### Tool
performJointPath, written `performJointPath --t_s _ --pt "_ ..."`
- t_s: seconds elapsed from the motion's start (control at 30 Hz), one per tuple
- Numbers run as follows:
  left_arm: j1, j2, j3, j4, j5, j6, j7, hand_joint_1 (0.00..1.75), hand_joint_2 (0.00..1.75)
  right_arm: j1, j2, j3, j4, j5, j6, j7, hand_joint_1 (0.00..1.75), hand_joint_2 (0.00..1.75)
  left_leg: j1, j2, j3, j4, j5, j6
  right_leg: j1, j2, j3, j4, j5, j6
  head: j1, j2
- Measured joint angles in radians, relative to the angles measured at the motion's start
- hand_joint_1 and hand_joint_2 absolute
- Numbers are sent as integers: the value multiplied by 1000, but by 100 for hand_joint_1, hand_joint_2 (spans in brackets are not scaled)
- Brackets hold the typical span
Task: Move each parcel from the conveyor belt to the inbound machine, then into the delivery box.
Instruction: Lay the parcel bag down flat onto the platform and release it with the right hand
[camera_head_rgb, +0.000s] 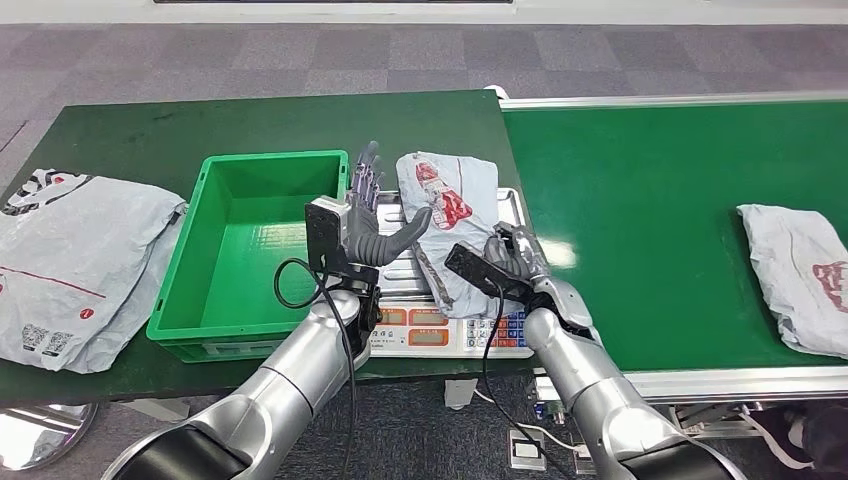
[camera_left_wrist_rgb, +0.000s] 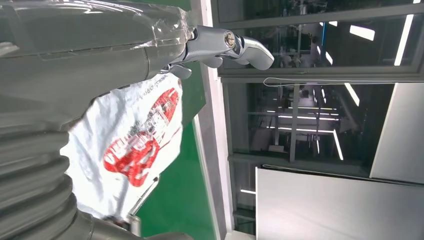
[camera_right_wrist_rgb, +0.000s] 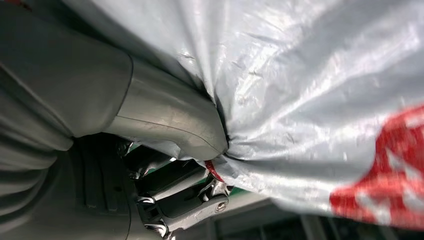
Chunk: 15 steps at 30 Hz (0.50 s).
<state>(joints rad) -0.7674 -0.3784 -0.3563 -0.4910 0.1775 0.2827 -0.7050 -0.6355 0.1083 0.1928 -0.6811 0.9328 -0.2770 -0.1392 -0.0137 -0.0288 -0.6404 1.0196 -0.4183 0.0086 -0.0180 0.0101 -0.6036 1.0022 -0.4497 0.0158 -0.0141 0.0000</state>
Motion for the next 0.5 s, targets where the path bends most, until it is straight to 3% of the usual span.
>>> performJointPath --t_s 0.27,0.5 --pt "0 0 0 -4 13 -8 0 0 175 -25 6 34 54 -52 59 -42 175 175 0 1 1 0 0 0 0 1 0 0 0 0 0 0" --pt "1 0 -14 -8 47 -2 0 0 175 -41 8 91 95 -65 1 -120 175 175 0 2 1 0 0 0 0 2 0 0 0 0 0 0"
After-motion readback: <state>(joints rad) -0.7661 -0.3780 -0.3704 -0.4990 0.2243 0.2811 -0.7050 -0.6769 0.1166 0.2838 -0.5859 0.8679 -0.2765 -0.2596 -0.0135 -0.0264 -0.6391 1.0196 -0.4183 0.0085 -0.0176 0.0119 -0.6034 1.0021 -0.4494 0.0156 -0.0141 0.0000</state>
